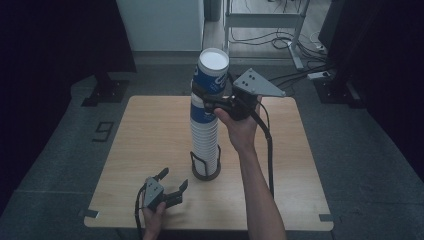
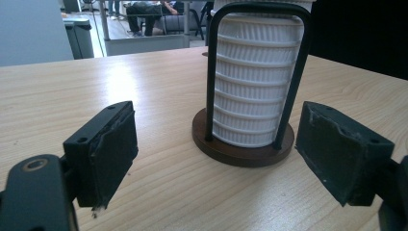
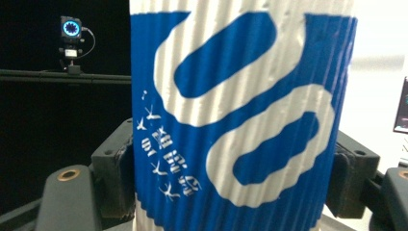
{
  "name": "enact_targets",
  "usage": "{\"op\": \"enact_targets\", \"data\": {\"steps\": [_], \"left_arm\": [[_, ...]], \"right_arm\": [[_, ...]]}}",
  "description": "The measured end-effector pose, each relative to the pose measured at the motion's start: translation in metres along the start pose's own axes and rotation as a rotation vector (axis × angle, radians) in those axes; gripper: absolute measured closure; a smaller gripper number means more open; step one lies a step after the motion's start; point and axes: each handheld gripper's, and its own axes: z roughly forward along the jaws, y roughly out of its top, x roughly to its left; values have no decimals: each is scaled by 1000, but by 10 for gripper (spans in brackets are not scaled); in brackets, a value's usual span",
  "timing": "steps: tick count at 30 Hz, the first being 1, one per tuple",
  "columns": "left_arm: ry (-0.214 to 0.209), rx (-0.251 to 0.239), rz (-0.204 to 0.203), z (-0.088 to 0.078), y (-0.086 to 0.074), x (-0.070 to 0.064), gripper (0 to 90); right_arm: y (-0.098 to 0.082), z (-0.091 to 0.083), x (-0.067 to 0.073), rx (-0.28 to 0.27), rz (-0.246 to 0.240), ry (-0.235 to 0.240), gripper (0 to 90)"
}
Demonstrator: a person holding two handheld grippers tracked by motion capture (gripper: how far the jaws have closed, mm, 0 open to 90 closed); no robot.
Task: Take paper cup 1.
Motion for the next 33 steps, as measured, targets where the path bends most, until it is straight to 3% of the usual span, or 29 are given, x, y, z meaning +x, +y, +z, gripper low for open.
{"op": "enact_targets", "data": {"steps": [13, 26, 28, 33], "left_arm": [[1, 3, 4, 0, 0, -1, 144], [-6, 3, 3, 0, 0, 0, 148], [-5, 3, 4, 0, 0, 0, 181], [-26, 5, -11, 0, 0, 2, 189]], "right_arm": [[7, -34, -13, -7, 16, -51, 229], [-15, -61, -20, 29, 55, -90, 230], [-21, -67, -22, 41, 68, -94, 230], [-31, -76, -24, 57, 82, -109, 229]]}}
